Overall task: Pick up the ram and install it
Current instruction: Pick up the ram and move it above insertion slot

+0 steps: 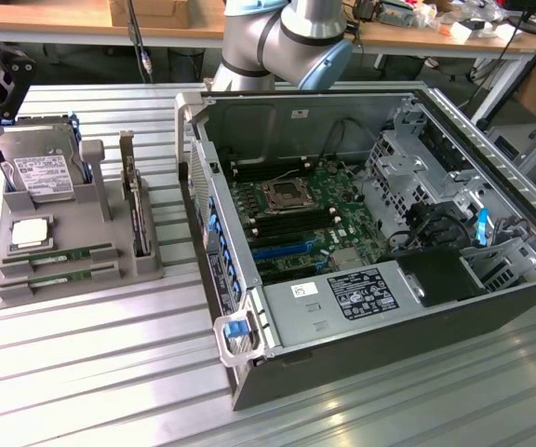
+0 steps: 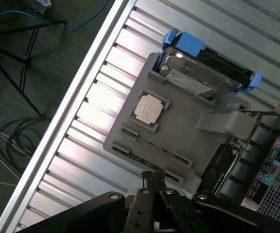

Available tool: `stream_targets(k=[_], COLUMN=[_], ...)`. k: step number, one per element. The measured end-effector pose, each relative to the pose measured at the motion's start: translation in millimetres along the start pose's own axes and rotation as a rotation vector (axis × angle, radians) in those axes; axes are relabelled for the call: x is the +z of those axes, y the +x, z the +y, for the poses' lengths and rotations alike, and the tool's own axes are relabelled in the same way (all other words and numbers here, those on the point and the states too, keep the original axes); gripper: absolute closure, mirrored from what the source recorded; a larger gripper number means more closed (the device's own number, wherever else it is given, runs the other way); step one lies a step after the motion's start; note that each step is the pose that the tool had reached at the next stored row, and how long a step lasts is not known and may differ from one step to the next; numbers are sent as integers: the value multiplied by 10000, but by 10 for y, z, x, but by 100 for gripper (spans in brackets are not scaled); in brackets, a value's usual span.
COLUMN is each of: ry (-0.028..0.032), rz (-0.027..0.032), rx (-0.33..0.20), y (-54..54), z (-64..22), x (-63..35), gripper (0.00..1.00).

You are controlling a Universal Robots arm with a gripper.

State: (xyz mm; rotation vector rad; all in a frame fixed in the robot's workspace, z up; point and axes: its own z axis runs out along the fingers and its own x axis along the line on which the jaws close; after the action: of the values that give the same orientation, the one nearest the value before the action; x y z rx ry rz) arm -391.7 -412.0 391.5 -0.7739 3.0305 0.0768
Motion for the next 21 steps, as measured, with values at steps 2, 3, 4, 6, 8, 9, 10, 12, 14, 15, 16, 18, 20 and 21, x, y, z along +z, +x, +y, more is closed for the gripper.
stream_targets(k=[2,3,4,6,8,9,10,12,14,15,16,18,20,21], ry=[-3,-4,-7,-12,-16,-18,-20,-23,-26,-28,-30,-34,-37,-38], rz=[6,8,13,22,30,34,36,42,47,50,55,62,66,69], rx=[-125,-189,-294,-497,-663,-752,-815,-950,-1056,-1130,-1236,-1386,-1498,-1556], y=[0,0,0,0,0,0,0,0,0,0,0,0,0,0], z=[0,0,0,0,0,0,0,0,0,0,0,0,0,0], x=[0,0,0,0,0,0,0,0,0,0,0,0,0,0], gripper=[90,90,90,90,90,90,90,90,90,90,90,90,90,90])
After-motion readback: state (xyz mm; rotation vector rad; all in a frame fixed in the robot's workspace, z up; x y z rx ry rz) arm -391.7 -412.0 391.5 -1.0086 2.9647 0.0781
